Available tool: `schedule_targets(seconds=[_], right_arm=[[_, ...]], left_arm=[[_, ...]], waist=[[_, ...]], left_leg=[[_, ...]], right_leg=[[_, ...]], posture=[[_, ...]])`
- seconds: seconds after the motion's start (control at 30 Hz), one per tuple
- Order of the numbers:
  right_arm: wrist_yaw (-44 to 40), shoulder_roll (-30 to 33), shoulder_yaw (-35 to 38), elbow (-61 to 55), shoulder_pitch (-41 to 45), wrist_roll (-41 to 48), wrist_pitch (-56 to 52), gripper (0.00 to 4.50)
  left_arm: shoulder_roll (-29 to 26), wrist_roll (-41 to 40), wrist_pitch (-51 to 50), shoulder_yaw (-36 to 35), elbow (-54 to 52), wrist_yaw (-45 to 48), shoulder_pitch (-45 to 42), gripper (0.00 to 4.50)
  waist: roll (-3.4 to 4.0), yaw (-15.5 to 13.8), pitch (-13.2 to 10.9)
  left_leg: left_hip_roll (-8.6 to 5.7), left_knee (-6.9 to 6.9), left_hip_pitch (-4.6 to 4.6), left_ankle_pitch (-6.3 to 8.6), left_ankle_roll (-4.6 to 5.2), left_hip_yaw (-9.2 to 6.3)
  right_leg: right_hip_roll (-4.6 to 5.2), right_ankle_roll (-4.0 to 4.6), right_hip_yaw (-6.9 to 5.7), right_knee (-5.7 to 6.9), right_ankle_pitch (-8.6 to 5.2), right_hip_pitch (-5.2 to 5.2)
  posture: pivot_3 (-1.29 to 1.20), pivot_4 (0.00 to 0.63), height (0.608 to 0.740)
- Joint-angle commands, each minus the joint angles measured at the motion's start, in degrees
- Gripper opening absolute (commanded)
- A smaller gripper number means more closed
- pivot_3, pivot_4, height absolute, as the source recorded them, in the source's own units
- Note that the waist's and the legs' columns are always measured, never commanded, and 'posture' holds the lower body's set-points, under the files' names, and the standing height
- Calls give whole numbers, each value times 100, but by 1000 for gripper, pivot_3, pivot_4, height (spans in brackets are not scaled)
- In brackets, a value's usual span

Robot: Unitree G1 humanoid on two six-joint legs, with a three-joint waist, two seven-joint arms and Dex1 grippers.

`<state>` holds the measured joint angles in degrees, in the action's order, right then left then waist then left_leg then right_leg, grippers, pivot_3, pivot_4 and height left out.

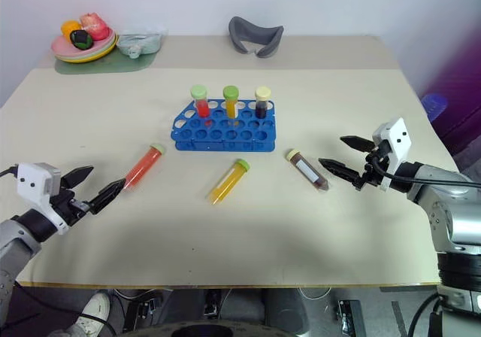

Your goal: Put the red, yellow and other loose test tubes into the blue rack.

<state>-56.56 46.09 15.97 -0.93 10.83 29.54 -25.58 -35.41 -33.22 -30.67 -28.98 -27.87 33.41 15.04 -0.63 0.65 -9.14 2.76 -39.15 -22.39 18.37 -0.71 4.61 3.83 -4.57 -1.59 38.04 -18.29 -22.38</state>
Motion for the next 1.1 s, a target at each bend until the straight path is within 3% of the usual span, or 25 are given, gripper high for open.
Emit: schedule_targets(seconds=[0.03, 0.53, 0.7, 0.93, 1.1], right_arm=[[-2, 69, 113, -136, 123, 53, 36, 4500], [173, 77, 69, -110, 258, 29, -184, 4500], [347, 262, 106, -485, 268, 44, -603, 4500], [869, 770, 311, -1937, 227, 831, -2577, 4500], [2083, 671, -112, -2702, 768, 953, -4425, 4500]], left_arm=[[-63, -53, 74, -169, -141, 13, -29, 4444], [212, -92, 120, 273, -331, -144, -338, 4444], [237, -167, -3, 922, -701, -75, -586, 4444], [160, -280, -229, 2138, -879, 305, -1383, 4444], [109, -68, -50, 2868, -811, 729, -1568, 4444]], waist=[[0, 4, 0], [0, 1, 0], [0, -18, 0], [4, -6, -1], [4, 16, 0]], left_leg=[[0, 0, 0, 0, 0, 0], [1, 0, 0, 0, 0, 0], [0, 0, 0, -1, -1, 0], [1, 0, -1, -1, -1, -3], [1, 0, -1, -1, -2, -2]], right_leg=[[0, 0, 0, 0, 0, 0], [-1, 0, 0, 1, 0, -1], [-1, 0, 0, 1, 0, 1], [-3, 0, 0, 2, 0, 1], [-3, 0, 2, 1, 0, -2]], posture=[[0, 150, 735], [0, 150, 735], [0, 150, 735], [0, 150, 735], [0, 150, 735]])
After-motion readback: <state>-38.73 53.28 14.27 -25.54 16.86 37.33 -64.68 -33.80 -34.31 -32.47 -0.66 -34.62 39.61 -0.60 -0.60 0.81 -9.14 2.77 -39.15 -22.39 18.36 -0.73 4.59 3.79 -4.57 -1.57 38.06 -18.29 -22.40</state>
